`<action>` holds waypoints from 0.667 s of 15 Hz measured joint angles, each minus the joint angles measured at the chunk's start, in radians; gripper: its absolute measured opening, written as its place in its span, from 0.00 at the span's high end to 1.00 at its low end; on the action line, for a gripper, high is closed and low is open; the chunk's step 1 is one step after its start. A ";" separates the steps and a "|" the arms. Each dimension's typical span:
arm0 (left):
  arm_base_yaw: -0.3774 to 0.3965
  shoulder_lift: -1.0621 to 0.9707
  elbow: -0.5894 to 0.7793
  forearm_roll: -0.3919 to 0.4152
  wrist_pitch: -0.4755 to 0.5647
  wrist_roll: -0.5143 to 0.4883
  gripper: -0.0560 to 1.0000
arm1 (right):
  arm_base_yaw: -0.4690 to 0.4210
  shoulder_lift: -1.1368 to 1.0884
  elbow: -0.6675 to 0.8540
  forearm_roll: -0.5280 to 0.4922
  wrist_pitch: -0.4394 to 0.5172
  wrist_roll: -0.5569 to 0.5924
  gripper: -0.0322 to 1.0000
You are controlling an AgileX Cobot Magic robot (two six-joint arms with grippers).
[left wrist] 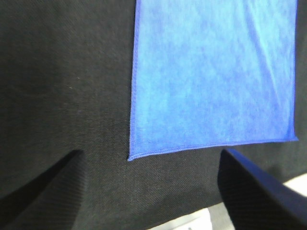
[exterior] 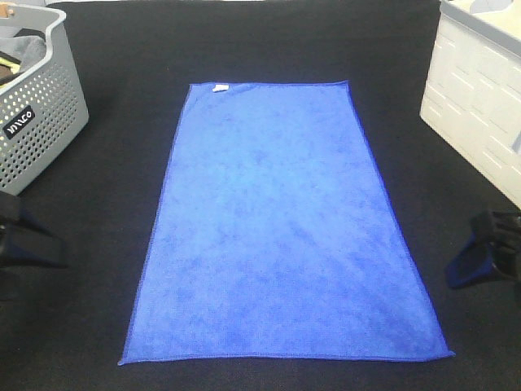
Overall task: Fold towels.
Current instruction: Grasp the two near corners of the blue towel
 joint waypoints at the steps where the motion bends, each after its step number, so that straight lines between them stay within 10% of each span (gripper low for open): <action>1: 0.000 0.062 0.000 -0.056 -0.002 0.071 0.26 | 0.000 0.037 0.000 0.047 -0.024 -0.034 0.23; 10: 0.000 0.528 0.001 -0.569 -0.024 0.635 0.26 | 0.000 0.357 -0.002 0.282 -0.165 -0.273 0.24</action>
